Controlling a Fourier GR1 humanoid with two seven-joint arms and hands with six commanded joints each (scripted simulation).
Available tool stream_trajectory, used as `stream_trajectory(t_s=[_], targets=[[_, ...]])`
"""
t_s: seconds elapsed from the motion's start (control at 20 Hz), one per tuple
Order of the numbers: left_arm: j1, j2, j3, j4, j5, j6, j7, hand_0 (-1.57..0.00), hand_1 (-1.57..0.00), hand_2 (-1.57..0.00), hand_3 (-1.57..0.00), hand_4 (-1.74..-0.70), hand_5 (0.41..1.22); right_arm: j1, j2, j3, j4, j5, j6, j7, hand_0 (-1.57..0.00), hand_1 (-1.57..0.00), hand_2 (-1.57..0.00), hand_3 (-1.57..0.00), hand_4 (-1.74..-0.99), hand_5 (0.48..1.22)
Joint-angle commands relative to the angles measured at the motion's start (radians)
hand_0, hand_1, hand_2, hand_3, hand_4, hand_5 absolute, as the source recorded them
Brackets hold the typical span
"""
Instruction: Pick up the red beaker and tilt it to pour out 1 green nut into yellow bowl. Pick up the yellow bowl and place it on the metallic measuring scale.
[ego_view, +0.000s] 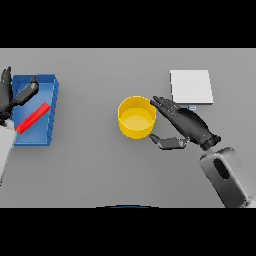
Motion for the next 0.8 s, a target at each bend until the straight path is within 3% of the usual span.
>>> stream_trajectory(t_s=[0.0, 0.3, 0.6, 0.75], targets=[[-0.004, -0.002, 0.001, -0.002, 0.004, -0.003, 0.009, -0.01, -0.01, -0.01, -0.01, -0.74, 0.685, -0.037, -0.016, 0.018, 0.020, 0.016, 0.023, -0.021, 0.00, 0.00, 0.00, 0.00, -1.197, 0.677], [-0.003, 0.023, 0.009, 0.005, 0.008, -0.021, 0.018, 0.00, 0.00, 0.00, 0.00, -0.74, 0.702, -0.206, -0.091, 0.174, 0.105, 0.182, 0.122, -0.087, 0.00, 0.00, 0.00, 0.00, -1.223, 0.703], [0.009, 0.022, 0.010, -0.012, 0.014, -0.021, 0.022, 0.00, 0.00, 0.00, 0.00, -0.75, 0.701, -0.323, -0.049, 0.263, 0.254, 0.235, 0.191, -0.114, 0.00, 0.00, 0.00, 0.00, -1.221, 0.722], [0.023, 0.023, 0.001, -0.031, 0.004, -0.017, 0.021, 0.00, 0.00, 0.00, 0.00, -0.74, 0.698, -0.353, -0.026, 0.296, 0.289, 0.252, 0.201, -0.136, 0.00, 0.00, 0.00, 0.00, -1.238, 0.727]])
